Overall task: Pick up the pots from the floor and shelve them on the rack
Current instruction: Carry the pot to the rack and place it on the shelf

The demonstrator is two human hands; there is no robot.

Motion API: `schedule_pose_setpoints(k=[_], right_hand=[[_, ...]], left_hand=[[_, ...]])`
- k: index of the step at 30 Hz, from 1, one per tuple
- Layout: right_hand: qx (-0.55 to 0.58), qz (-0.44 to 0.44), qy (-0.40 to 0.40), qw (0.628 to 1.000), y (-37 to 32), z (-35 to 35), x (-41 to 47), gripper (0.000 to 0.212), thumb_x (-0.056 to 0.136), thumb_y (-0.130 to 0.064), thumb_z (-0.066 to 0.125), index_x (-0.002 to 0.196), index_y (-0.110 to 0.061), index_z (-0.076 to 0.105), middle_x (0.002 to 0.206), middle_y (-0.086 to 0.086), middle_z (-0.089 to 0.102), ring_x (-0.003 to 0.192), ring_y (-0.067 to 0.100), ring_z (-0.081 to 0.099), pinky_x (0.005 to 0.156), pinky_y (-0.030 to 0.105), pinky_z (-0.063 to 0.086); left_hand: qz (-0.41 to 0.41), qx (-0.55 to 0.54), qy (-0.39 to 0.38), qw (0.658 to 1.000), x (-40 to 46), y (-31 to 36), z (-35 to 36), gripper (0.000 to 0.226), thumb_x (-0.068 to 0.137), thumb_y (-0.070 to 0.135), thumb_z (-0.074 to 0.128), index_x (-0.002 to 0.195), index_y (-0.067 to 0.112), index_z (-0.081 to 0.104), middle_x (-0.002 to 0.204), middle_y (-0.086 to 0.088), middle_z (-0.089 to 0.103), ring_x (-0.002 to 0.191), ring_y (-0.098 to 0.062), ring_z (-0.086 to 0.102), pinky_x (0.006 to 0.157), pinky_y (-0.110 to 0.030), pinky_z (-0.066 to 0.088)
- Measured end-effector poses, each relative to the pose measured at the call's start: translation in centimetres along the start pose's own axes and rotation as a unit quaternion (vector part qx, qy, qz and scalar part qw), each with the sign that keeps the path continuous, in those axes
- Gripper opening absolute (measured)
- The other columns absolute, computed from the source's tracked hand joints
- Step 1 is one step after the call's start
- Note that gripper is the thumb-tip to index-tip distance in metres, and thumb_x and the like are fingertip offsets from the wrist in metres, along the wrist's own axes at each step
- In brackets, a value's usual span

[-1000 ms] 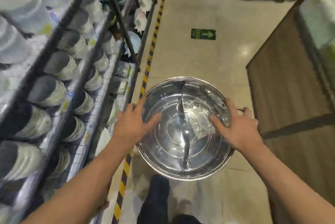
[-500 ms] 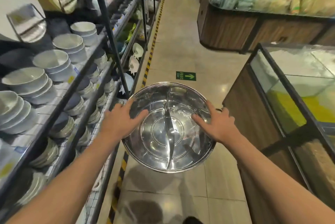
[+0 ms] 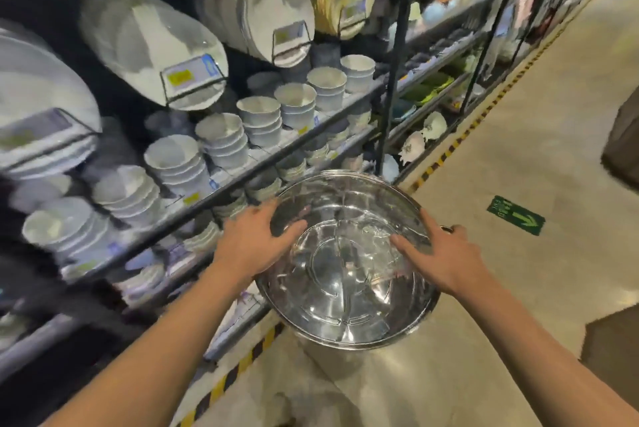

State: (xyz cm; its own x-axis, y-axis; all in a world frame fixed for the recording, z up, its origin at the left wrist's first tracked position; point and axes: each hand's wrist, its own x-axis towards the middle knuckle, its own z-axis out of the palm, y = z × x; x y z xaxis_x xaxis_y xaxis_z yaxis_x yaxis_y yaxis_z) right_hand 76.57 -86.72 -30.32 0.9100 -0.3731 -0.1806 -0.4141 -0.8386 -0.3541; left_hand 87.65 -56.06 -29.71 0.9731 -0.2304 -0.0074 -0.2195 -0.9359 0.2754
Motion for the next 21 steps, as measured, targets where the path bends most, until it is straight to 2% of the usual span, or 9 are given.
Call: schedule_pose_setpoints(k=[3, 6, 8, 11, 15, 18, 21], right_hand=[[-0.003, -0.08, -0.035, 0.996, -4.4, 1.1, 0.4, 0.114, 0.063, -0.103, 0.018, 0.159, -0.042, 0.013, 0.141, 0.031, 0.045, 0.135, 0.047, 0.037, 0.108, 0.056, 0.036], [-0.012, -0.161, -0.076, 0.984, -10.5, 3.3, 0.1, 0.114, 0.062, -0.105, 0.021, 0.158, -0.044, 0.013, 0.151, 0.03, 0.037, 0.139, 0.046, 0.036, 0.112, 0.056, 0.033], [-0.017, -0.209, -0.109, 0.972, -14.8, 5.0, -1.0, 0.114, 0.06, -0.105, 0.023, 0.157, -0.046, 0.012, 0.153, 0.031, 0.033, 0.139, 0.048, 0.036, 0.113, 0.057, 0.033], [-0.018, -0.277, -0.162, 0.947, -21.5, 7.5, -3.9, 0.116, 0.058, -0.106, 0.025, 0.157, -0.048, 0.008, 0.159, 0.029, 0.023, 0.145, 0.05, 0.023, 0.114, 0.059, 0.027], [-0.028, -0.349, -0.209, 0.913, -29.4, 11.0, -9.0, 0.121, 0.051, -0.109, 0.022, 0.156, -0.052, 0.005, 0.16, 0.026, 0.02, 0.146, 0.049, 0.022, 0.112, 0.058, 0.029], [-0.038, -0.382, -0.233, 0.894, -34.4, 13.7, -13.5, 0.124, 0.046, -0.11, 0.023, 0.155, -0.054, 0.007, 0.162, 0.023, 0.015, 0.145, 0.051, 0.021, 0.111, 0.061, 0.029], [-0.05, -0.438, -0.243, 0.864, -39.2, 16.7, -17.9, 0.126, 0.046, -0.111, 0.019, 0.156, -0.051, 0.009, 0.161, 0.023, 0.024, 0.148, 0.046, 0.018, 0.114, 0.06, 0.029]], left_hand=[[-0.099, 0.008, 0.03, 0.995, -5.2, -4.0, -1.9, 0.105, 0.068, 0.1, 0.017, 0.149, 0.037, 0.039, 0.13, -0.011, 0.062, 0.122, -0.036, 0.057, 0.097, -0.05, 0.049], [-0.191, -0.004, 0.057, 0.98, -11.1, -8.7, -4.3, 0.105, 0.065, 0.101, 0.017, 0.145, 0.038, 0.041, 0.117, -0.008, 0.064, 0.113, -0.038, 0.058, 0.096, -0.054, 0.047], [-0.26, -0.014, 0.065, 0.963, -15.5, -11.8, -5.7, 0.105, 0.065, 0.102, 0.018, 0.148, 0.04, 0.036, 0.129, -0.01, 0.059, 0.12, -0.042, 0.052, 0.1, -0.056, 0.042], [-0.35, -0.023, 0.082, 0.933, -22.4, -16.2, -7.4, 0.1, 0.066, 0.101, 0.024, 0.15, 0.046, 0.028, 0.143, -0.007, 0.052, 0.13, -0.044, 0.044, 0.103, -0.058, 0.04], [-0.431, -0.029, 0.116, 0.894, -30.7, -21.2, -9.4, 0.103, 0.064, 0.102, 0.022, 0.15, 0.045, 0.029, 0.139, -0.01, 0.052, 0.125, -0.045, 0.048, 0.1, -0.056, 0.045], [-0.462, -0.008, 0.147, 0.875, -36.7, -24.4, -10.3, 0.102, 0.065, 0.101, 0.021, 0.149, 0.044, 0.031, 0.132, -0.012, 0.058, 0.119, -0.039, 0.055, 0.098, -0.054, 0.046], [-0.509, -0.016, 0.157, 0.846, -42.5, -27.7, -10.6, 0.104, 0.064, 0.102, 0.019, 0.149, 0.043, 0.032, 0.13, -0.011, 0.059, 0.118, -0.04, 0.057, 0.097, -0.055, 0.047]])
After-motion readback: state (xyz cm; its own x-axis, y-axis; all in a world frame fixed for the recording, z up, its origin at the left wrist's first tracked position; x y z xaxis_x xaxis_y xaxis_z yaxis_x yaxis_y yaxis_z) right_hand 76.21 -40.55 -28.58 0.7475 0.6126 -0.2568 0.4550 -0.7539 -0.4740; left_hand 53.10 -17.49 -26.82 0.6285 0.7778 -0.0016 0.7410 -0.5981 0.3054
